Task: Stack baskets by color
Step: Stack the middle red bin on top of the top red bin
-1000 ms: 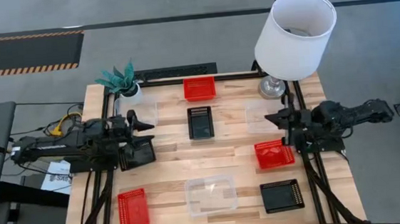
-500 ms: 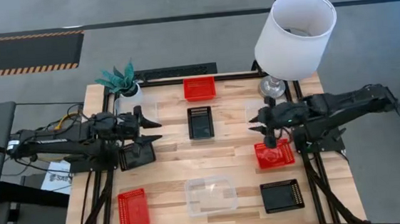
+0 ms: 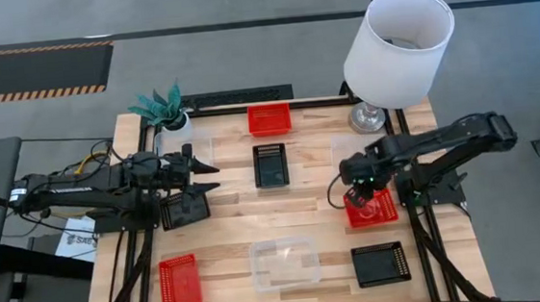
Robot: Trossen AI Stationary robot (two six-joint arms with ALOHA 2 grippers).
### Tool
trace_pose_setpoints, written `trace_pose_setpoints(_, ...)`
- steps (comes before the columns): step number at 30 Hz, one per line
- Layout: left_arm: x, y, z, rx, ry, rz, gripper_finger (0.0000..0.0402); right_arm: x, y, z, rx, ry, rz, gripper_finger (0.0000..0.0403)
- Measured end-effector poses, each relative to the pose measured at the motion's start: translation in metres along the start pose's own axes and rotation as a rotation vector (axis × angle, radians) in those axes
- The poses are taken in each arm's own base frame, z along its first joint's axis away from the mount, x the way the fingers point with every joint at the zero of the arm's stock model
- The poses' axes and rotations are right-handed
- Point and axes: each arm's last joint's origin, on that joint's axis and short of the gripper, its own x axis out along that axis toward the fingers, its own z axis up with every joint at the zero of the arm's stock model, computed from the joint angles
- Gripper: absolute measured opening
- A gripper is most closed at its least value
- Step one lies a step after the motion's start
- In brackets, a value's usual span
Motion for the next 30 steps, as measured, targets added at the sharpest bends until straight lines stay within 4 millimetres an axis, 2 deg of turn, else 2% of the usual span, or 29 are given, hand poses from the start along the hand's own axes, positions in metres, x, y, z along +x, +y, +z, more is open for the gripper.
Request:
trace_pose_setpoints(8,0.0,0.0,-0.003,0.018,0.034,0.002,0.019,0.039,-0.019,-0.033,0.213,0.025,-0.08,0.0214)
trace_pose_setpoints(14,0.0,0.0,-0.003,0.026,0.035,0.002,0.019,0.06,-0.031,-0.041,0.278,0.021,-0.086,0.0214)
trace_pose_setpoints(21,0.0,0.0,-0.003,-0.007,0.035,0.002,0.019,0.053,-0.022,-0.037,0.229,-0.009,0.031,0.0214)
trace_pose_setpoints(27,0.0,0.0,-0.004,-0.027,0.036,0.006,0.019,0.052,-0.024,-0.037,0.237,-0.034,-0.003,0.0212)
trace_pose_setpoints(30,0.0,0.001,-0.004,-0.027,0.035,0.009,0.019,0.054,-0.017,-0.034,0.235,-0.045,0.045,0.0209)
